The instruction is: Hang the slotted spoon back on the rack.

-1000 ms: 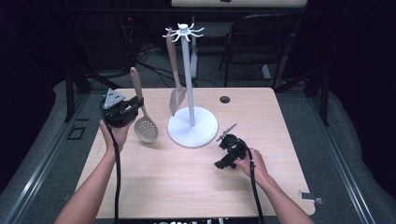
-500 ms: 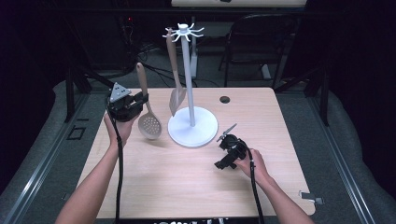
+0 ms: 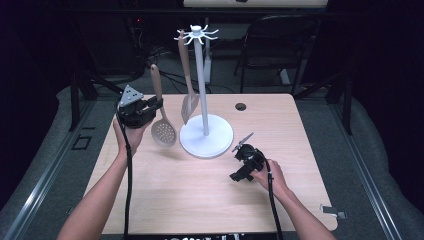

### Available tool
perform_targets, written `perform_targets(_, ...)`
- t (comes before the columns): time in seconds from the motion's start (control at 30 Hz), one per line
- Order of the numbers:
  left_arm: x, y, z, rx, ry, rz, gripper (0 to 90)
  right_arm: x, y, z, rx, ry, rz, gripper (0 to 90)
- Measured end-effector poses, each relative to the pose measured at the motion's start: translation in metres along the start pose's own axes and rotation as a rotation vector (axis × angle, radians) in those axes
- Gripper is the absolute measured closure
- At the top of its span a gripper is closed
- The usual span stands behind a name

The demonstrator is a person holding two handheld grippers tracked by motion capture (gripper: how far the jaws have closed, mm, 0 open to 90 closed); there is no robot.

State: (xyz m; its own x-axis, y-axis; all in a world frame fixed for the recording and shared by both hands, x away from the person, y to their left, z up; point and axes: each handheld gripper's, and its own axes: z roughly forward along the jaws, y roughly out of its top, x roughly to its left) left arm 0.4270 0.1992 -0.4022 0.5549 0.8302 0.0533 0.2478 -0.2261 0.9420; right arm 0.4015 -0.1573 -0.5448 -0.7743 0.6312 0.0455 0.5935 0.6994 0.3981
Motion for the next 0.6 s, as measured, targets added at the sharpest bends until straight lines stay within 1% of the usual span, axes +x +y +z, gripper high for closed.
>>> perform_targets(0.27, -0.006, 0.01, -0.002, -0.002, -0.023, 0.021, 75.6, 0.0, 0.0, 0.0, -0.004, -0.002, 0.001, 8.9)
perform_targets(0.3, -0.009, 0.012, -0.002, -0.003, -0.031, 0.025, 75.6, 0.0, 0.0, 0.0, 0.001, -0.01, -0.003, 8.9)
perform_targets(0.33, -0.01, 0.014, -0.002, -0.007, -0.034, 0.027, 75.7, 0.0, 0.0, 0.0, -0.003, -0.003, 0.001, 8.9)
perform_targets(0.53, -0.016, 0.022, -0.001, -0.003, -0.054, 0.042, 75.6, 0.0, 0.0, 0.0, -0.003, -0.003, 0.001, 8.9)
perform_targets(0.57, -0.016, 0.023, -0.001, -0.001, -0.058, 0.046, 75.6, 0.0, 0.0, 0.0, 0.001, -0.01, -0.004, 8.9)
perform_targets(0.6, -0.017, 0.025, -0.001, -0.003, -0.058, 0.047, 75.6, 0.001, 0.0, 0.0, -0.004, -0.003, 0.0, 8.9)
